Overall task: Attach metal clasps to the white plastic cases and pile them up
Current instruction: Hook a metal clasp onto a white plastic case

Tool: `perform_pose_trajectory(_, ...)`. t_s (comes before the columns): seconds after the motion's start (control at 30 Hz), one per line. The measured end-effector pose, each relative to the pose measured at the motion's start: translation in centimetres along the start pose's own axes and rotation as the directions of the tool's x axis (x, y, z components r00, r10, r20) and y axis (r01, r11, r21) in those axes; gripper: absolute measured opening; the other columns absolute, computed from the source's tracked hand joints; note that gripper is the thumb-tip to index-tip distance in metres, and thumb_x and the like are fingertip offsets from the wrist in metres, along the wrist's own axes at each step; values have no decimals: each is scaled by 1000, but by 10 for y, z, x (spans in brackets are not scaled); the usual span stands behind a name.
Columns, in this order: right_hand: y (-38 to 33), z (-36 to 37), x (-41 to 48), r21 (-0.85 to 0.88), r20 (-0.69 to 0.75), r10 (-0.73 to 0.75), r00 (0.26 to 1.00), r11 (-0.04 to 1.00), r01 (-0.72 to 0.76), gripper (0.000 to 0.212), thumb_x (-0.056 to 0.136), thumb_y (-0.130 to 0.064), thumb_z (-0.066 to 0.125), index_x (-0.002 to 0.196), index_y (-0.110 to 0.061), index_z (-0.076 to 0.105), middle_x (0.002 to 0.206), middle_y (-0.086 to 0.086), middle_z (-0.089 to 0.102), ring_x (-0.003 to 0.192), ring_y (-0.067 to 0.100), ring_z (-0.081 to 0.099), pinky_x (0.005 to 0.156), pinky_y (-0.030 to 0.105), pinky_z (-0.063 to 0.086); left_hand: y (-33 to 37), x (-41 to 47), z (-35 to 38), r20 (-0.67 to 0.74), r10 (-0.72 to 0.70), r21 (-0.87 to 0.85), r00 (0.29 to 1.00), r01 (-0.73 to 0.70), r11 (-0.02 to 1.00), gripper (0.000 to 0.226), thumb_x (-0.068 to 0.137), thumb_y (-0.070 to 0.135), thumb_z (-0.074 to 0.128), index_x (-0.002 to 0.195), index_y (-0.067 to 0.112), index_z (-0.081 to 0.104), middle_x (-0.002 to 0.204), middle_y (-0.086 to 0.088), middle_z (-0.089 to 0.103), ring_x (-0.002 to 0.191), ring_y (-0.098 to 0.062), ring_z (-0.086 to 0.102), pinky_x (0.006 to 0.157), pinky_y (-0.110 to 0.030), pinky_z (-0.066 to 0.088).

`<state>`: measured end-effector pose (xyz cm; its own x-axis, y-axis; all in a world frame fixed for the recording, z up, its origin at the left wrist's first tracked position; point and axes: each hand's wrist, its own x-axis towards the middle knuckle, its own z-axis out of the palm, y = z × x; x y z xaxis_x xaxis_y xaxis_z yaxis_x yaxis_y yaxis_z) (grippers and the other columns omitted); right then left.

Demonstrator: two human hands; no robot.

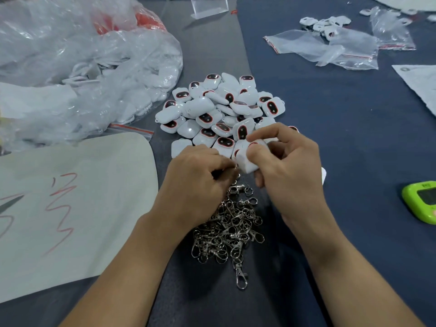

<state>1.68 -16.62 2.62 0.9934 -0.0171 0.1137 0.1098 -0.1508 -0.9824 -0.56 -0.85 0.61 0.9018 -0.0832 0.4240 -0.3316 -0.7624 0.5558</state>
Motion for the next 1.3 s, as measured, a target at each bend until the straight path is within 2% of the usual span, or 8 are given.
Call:
perform_pose_trajectory(0.17, -1, -8, 10, 360, 118, 412, 904, 830, -426, 11, 89, -6, 60, 89, -10, 71, 58, 9, 60, 37, 13, 42, 36, 19, 26, 0, 4, -3, 2, -307, -444, 952, 276, 852, 10, 74, 30, 84, 78, 38, 79, 68, 16, 72, 60, 4, 60, 61, -13, 47)
perform_pose_trajectory(0.43, 3, -8, 15, 393, 202, 501, 841, 746, -538, 11, 92, -7, 57, 87, -5, 66, 57, 8, 55, 36, 12, 35, 37, 22, 19, 4, 3, -2, 61, -260, -456, 964, 259, 852, 19, 71, 21, 84, 81, 37, 80, 56, 10, 57, 55, -4, 49, 55, -16, 41)
perform_pose_trajectory(0.67, 1, -4, 11, 441, 164, 436, 885, 770, -461, 11, 92, -2, 59, 96, -7, 68, 60, 5, 62, 38, 11, 41, 35, 19, 27, 11, 9, -2, 128, -405, -618, 905, 392, 681, 16, 83, 12, 80, 78, 27, 81, 60, 17, 69, 57, 6, 60, 59, -8, 44)
perform_pose_trajectory(0.8, 2, -1, 4, 271, -41, 192, 980, 947, -174, 16, 85, -2, 65, 86, -15, 74, 59, 3, 62, 39, 13, 41, 40, 20, 34, 9, 2, 1, -51, -150, -242, 987, 134, 961, 6, 85, 23, 79, 84, 28, 81, 69, 12, 71, 66, -6, 61, 64, -18, 45)
perform_pose_trajectory(0.93, 3, 6, -9, -215, -47, -291, 956, 937, 275, 18, 83, -10, 69, 87, -26, 76, 54, -5, 58, 44, 7, 46, 47, 11, 37, 4, 0, 3, -104, 197, 159, 975, -179, 971, 8, 87, 21, 73, 87, 16, 79, 65, 6, 61, 63, -13, 49, 71, -31, 39)
perform_pose_trajectory(1.0, 3, 4, -3, -88, -90, -136, 987, 988, 128, 18, 86, -9, 66, 86, -24, 76, 55, -7, 60, 43, 5, 47, 46, 15, 38, 4, -1, 2, -145, 161, 138, 976, -141, 980, 5, 86, 23, 76, 87, 20, 80, 69, 9, 67, 67, -11, 56, 74, -27, 41)
perform_pose_trajectory(1.13, -3, -1, 9, 390, 45, 318, 947, 867, -310, 17, 94, -2, 59, 90, -10, 72, 59, 7, 62, 36, 13, 45, 36, 19, 30, 15, 0, 3, -115, -268, -394, 957, 204, 896, 15, 76, 25, 83, 77, 39, 76, 68, 20, 71, 62, 5, 61, 61, -10, 46)
perform_pose_trajectory(1.3, 0, 0, 7, 522, 148, 422, 894, 735, -433, 15, 97, -4, 57, 94, -7, 71, 65, 10, 65, 38, 12, 46, 34, 20, 29, 16, 5, 5, 100, -421, -631, 902, 385, 674, 10, 82, 15, 82, 87, 23, 82, 80, 4, 78, 74, -5, 69, 71, -22, 55)
